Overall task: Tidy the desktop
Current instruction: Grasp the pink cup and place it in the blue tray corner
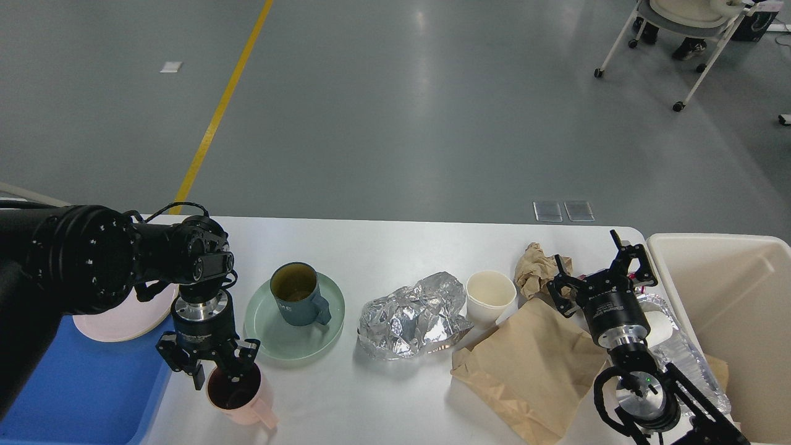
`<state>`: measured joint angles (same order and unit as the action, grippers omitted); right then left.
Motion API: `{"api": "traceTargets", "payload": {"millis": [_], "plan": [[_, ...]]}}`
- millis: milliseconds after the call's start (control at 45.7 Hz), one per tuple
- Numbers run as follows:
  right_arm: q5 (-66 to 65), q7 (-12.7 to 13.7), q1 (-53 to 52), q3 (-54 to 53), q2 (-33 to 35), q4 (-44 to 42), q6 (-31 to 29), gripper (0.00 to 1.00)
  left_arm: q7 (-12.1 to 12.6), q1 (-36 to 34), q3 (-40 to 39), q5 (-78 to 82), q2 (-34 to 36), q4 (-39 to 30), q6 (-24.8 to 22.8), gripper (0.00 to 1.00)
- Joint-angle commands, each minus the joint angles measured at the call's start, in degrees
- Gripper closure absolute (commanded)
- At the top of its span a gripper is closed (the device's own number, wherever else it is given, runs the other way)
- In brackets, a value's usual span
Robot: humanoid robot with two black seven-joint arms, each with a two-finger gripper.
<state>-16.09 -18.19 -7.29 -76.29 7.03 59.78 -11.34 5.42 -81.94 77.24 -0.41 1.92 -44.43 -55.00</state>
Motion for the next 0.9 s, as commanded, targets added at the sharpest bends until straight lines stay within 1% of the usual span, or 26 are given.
{"api": "traceTargets", "payload": {"millis": [0, 241, 394, 503, 547, 569, 678, 809, 875], "plan": [[0.00, -0.01, 0.00, 0.00, 0.00, -0.02, 0.00, 0.00, 0.03, -0.15, -0.16, -0.21, -0.17, -0.22, 0.00, 1.00], [0.00, -0.01, 0.00, 0.00, 0.00, -0.02, 0.00, 0.00, -0.06, -0.86, -0.16, -0.65, -1.04, -0.39, 0.00, 1.00], [0.00, -0.01, 0.00, 0.00, 0.00, -0.02, 0.00, 0.00, -0.59, -1.56, -1.04, -0.73, -0.96, -1.27, 0.00, 1.00], [0.00, -0.01, 0.00, 0.00, 0.00, -0.02, 0.00, 0.00, -1.12, -4.71, -1.92, -0.65, 0.62, -3.81, 0.00, 1.00], [0.00, -0.01, 0.00, 0.00, 0.00, -0.02, 0.00, 0.00, -1.73, -6.82, -2.01, -0.65, 2.55, -5.13, 0.00, 1.00], [0.00, -0.01, 0.00, 0.00, 0.00, -0.02, 0.00, 0.00, -1.91, -8.75, -2.88, -0.56, 5.78, -6.96, 0.00, 1.00], [0.00, -0.01, 0.00, 0.00, 0.00, -0.02, 0.00, 0.00, -1.12, -12.36, -5.79, -0.30, 11.25, -10.41, 0.00, 1.00], [0.00, 0.08, 0.00, 0.00, 0.00, -0.02, 0.00, 0.00, -0.24, -13.86, -6.23, 0.23, 16.26, -12.08, 0.00, 1.00], [0.00, -0.01, 0.00, 0.00, 0.00, -0.02, 0.00, 0.00, 0.72, -13.86, -5.53, 0.49, 19.25, -11.99, 0.00, 1.00]]}}
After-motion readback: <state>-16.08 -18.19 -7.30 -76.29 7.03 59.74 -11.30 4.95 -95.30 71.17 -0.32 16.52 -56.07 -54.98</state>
